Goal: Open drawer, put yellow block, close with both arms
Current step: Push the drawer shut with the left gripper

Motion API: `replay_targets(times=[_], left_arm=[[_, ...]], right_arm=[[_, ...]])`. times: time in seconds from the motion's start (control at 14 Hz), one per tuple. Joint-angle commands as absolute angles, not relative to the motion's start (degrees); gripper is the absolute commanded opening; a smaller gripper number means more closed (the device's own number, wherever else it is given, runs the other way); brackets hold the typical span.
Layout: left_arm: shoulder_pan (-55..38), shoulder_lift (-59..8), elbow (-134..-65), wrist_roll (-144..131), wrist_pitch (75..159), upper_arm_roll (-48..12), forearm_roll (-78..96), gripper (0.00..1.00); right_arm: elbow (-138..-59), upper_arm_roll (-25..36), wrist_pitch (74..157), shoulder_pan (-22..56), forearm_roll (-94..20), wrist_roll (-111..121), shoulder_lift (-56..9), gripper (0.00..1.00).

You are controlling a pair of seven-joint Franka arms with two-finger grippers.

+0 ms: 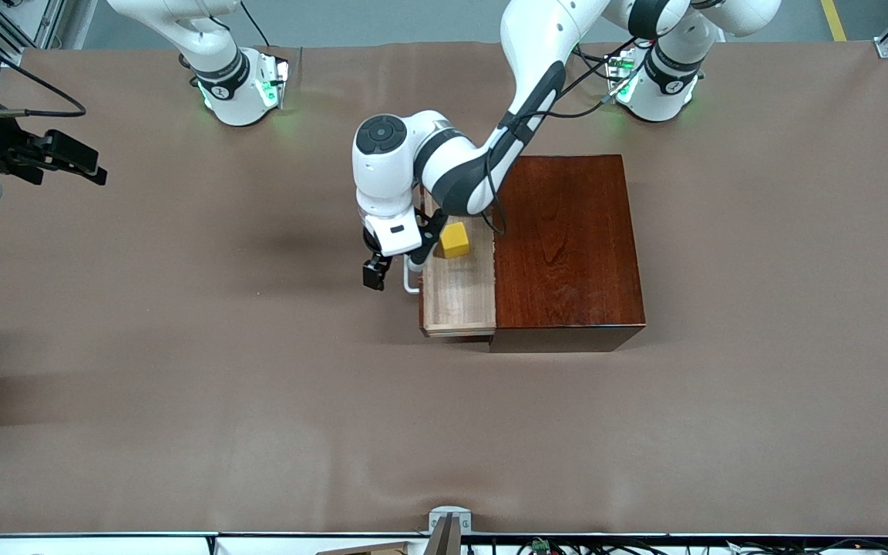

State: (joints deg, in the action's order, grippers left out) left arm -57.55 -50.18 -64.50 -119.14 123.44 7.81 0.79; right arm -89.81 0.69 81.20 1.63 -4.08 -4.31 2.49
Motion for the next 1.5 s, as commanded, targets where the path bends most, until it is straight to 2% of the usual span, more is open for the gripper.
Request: replay_targets(times=[0.0, 0.43, 0.79, 0.93, 1.43], left_arm=[[-54.9, -47.6, -66.2, -113.7, 114.1, 8.0, 0.9, 1.00], [-53.4, -45.9, -66.3, -111.2, 105.3, 8.3, 0.7, 1.00], [-51.9, -45.5, -66.4, -111.4, 102.6, 8.4, 0.4, 1.00], [-51.9, -44.9, -66.4, -111.4, 100.0, 8.5, 0.4, 1.00], [-51.9, -43.7, -66.2, -109.0, 100.0, 8.0, 0.4, 1.00]], right_arm=[[-88.9, 0.4, 80.8, 1.7, -2.8, -3.9, 2.5, 1.00], [-88.9, 0.4, 80.9, 1.8, -1.5, -3.8, 2.4, 1.00], [-88.9, 0.4, 80.9, 2.2, -1.0, -3.2, 2.4, 1.00], [-88.9, 0.4, 81.0, 2.6, 3.0, 1.2, 2.4, 1.00], [-88.9, 0.4, 81.4, 2.5, 2.4, 2.2, 2.0, 1.00]])
